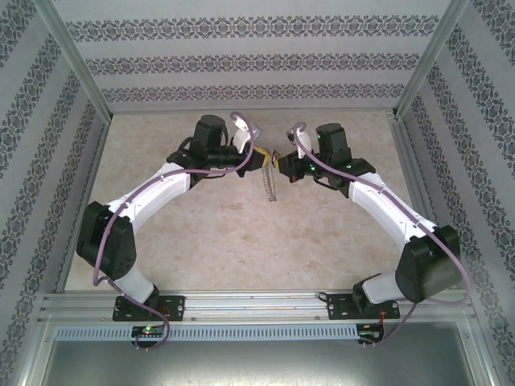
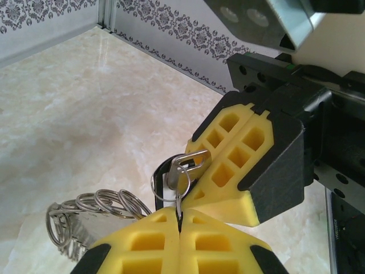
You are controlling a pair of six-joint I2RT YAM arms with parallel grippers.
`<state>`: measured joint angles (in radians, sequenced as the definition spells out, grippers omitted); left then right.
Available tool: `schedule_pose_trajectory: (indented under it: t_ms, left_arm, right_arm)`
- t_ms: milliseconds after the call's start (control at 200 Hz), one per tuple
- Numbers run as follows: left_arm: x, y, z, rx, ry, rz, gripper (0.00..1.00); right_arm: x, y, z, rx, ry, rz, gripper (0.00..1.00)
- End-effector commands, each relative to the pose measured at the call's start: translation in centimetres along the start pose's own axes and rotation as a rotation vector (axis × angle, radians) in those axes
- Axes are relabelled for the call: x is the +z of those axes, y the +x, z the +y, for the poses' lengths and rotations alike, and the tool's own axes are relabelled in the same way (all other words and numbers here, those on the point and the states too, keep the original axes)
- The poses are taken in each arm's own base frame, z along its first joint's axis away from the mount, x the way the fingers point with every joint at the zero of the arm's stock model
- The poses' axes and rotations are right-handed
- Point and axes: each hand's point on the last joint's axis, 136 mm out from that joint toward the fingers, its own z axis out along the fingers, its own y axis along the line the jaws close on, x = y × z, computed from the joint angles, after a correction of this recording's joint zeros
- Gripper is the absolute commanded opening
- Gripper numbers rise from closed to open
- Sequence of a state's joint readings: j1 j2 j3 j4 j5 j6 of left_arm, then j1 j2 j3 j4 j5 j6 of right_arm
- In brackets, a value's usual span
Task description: Put the keys on the keyring
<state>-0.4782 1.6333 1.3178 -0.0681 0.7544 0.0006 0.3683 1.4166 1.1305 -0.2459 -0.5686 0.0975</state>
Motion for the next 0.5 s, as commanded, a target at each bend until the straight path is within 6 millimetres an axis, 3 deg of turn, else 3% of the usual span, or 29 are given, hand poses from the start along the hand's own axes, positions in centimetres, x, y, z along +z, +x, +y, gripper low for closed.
schedule_pose_trajectory:
  t_ms: [0,255,350,495]
  left_arm:
    - [-1.2,-2.2,-2.1,0.063,0.039,-0.054,0.0]
    - [-1.4,-2.4,-1.9,0.053,0.02,-0.077,0.0]
    - [-1.4,-2.5,-1.7,0.032,0.005,-0.095,0.26]
    - [-2.0,-2.8,-1.4,0.003,-0.033,-0.155,0.45]
  right_arm:
    - [-1.5,-1.8,-0.1,-0.024,0.031,-0.052,0.0]
    - [-1.8,-2.4,-0.3,-0.026,0.052,-0.055,0.0]
    - [-1.9,-2.9,-0.4,-0.026,0.064,-0.058,0.0]
    - [-1.8,-3.5,-0.7,-0.025,0.081,-0.055,0.0]
